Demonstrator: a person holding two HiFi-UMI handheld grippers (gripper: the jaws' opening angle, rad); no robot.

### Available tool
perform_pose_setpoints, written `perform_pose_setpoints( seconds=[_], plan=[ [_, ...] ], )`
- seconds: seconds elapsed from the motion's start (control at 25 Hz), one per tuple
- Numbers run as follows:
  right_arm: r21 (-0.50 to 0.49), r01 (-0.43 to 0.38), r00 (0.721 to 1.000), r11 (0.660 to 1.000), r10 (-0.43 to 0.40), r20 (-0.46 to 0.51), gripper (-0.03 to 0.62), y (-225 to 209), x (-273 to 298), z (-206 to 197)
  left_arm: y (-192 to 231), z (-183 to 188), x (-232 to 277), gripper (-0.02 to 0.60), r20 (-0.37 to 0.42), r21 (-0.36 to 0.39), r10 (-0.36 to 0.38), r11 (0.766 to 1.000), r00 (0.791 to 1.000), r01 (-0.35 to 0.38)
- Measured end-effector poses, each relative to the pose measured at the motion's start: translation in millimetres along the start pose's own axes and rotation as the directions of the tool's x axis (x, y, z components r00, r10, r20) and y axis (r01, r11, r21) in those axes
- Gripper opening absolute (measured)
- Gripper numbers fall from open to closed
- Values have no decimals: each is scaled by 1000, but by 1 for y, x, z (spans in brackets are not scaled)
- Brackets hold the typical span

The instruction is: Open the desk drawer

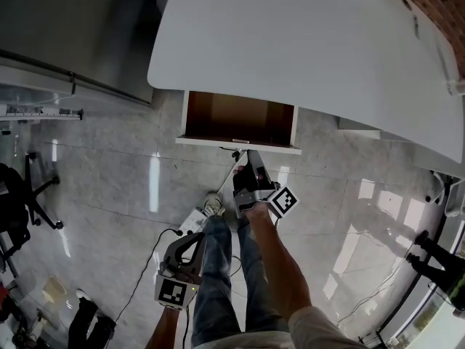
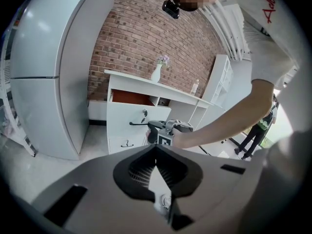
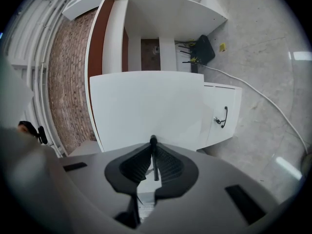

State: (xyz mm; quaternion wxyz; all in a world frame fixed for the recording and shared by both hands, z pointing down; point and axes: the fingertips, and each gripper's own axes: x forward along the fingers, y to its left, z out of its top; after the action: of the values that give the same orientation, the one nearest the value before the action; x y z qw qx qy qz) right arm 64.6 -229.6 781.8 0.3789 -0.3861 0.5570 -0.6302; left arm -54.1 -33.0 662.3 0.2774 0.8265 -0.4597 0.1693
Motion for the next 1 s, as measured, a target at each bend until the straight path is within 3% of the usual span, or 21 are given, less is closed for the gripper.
perform_pose_setpoints(
  seconds=[0.4, 0.56, 1.0],
  plan=[
    [41, 129, 992, 991, -129, 5, 43, -46, -63, -25, -3, -4, 1, 12, -2, -8, -3, 1000, 1000, 3],
    [39, 127, 992, 991, -126, -25, 43, -56, -76, -41, 0, -11, 0, 12, -11, -15, 1, 1000, 1000, -1],
    [45, 129, 992, 991, -128, -23, 44, -58, -74, -40, 0, -8, 0, 12, -9, -3, -9, 1000, 1000, 9]
  ],
)
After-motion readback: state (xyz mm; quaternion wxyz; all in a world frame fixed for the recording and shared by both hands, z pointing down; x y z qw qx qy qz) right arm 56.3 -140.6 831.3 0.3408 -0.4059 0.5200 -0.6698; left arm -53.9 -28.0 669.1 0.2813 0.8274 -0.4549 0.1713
